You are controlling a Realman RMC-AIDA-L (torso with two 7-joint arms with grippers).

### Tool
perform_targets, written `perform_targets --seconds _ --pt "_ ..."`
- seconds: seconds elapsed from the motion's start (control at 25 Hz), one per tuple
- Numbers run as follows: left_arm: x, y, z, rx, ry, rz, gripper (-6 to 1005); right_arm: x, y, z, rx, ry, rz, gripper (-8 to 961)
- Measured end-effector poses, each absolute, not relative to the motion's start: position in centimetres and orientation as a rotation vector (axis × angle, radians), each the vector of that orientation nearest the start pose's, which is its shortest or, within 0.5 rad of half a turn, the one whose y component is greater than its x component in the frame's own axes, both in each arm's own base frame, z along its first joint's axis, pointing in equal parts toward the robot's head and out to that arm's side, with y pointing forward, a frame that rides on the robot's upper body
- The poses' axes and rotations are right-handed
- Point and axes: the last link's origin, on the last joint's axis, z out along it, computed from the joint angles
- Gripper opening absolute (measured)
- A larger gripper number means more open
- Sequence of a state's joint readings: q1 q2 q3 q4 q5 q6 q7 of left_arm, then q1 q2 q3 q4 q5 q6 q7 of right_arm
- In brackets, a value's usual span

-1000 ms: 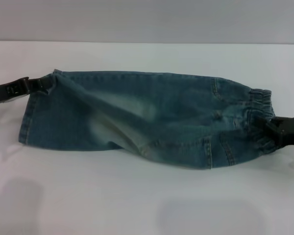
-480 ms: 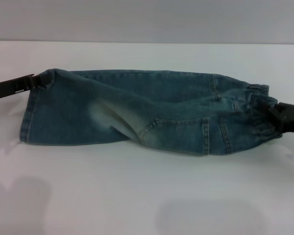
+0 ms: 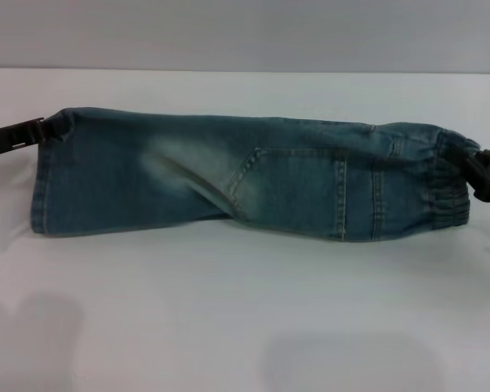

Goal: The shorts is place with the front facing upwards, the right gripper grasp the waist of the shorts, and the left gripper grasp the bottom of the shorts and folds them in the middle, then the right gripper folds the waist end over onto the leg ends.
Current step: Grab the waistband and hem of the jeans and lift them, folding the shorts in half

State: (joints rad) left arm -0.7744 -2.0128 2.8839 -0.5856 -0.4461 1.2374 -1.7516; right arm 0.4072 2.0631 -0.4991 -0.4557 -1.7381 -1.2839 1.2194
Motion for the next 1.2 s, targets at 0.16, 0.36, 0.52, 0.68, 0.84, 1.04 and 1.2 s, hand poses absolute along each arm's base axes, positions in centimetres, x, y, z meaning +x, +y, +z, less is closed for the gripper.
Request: perform_targets --seconds 0.16,0.36,0.52,0.68,0.84,1.04,1.2 --pt "-33.0 39.2 6.0 -1.999 -1.338 -0.596 124 33.7 32.7 2.3 -2.11 0.874 0.803 3" --pt "-32.4 39.7 6.0 -2.015 -1.309 -0.594 126 33.4 33.3 2.6 -2.085 0.864 0.827 4" --pt "-32.0 40.1 6.0 -2.031 -1.282 -0.59 127 33.1 33.8 2.9 -2.083 0.849 0.833 4" --pt "-31.5 40.6 6.2 -2.049 -1.238 -0.578 129 33.0 34.1 2.9 -2.081 0.848 0.826 4" --pt "-31.1 41.0 6.4 -2.062 -1.207 -0.571 130 33.0 34.2 2.6 -2.082 0.854 0.815 3" --pt "-30.7 41.3 6.4 -2.076 -1.175 -0.558 132 33.0 34.2 2.5 -2.075 0.865 0.817 3" --pt "-31.0 41.4 6.3 -2.079 -1.156 -0.512 134 33.0 34.3 2.7 -2.055 0.867 0.831 3"
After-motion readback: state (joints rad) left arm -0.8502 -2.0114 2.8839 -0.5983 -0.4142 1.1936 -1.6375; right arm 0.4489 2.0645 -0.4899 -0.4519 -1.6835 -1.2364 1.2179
